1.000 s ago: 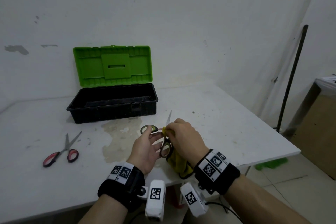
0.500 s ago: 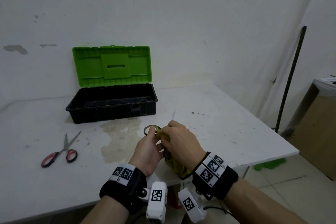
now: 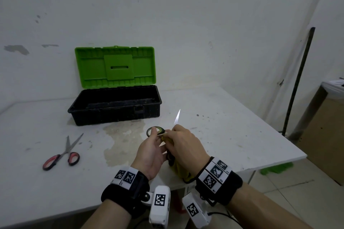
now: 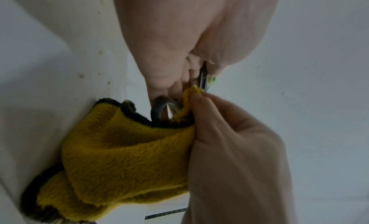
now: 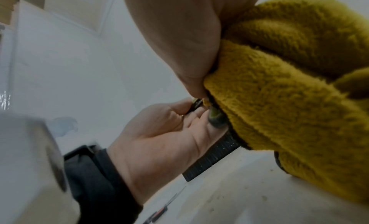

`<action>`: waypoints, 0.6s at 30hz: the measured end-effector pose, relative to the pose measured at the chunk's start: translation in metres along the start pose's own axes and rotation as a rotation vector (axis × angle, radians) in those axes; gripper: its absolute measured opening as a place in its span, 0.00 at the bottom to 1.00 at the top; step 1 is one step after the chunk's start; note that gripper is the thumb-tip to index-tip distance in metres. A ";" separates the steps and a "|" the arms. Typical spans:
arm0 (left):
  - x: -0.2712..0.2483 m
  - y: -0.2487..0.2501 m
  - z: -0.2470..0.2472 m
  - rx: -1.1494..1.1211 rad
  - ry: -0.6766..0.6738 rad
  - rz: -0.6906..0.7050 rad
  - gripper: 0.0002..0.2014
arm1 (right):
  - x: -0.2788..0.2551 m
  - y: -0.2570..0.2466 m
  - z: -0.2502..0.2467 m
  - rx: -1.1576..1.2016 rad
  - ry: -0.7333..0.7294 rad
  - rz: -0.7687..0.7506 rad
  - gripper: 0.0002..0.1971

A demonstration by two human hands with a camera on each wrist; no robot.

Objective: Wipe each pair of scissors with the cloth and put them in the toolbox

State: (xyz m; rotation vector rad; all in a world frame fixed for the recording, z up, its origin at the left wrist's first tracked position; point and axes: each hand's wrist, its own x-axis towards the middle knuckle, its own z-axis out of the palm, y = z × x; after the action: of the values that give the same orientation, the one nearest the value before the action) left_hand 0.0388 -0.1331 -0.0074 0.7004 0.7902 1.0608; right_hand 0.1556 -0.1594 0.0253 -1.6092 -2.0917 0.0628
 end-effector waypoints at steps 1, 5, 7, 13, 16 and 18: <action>0.000 0.001 0.000 -0.006 -0.004 0.008 0.28 | 0.000 0.002 -0.001 0.018 0.022 0.011 0.11; 0.000 0.002 0.003 0.031 0.024 0.020 0.28 | -0.001 0.005 -0.002 0.089 0.092 -0.030 0.12; -0.002 0.001 0.004 0.041 0.042 0.011 0.28 | -0.002 0.005 -0.001 0.070 0.064 0.002 0.12; 0.000 -0.001 0.004 0.062 0.089 0.044 0.25 | 0.001 0.017 -0.006 0.092 0.118 0.104 0.12; -0.001 0.001 0.006 0.092 0.088 0.048 0.24 | 0.002 0.019 -0.008 0.125 0.095 0.059 0.11; 0.000 0.002 0.005 0.113 0.087 0.051 0.24 | -0.002 0.018 -0.006 0.102 0.018 0.019 0.11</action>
State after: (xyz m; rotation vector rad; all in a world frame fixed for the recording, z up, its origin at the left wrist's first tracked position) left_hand 0.0423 -0.1333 -0.0028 0.7775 0.9166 1.1048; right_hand 0.1750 -0.1569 0.0242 -1.5643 -2.0261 0.1581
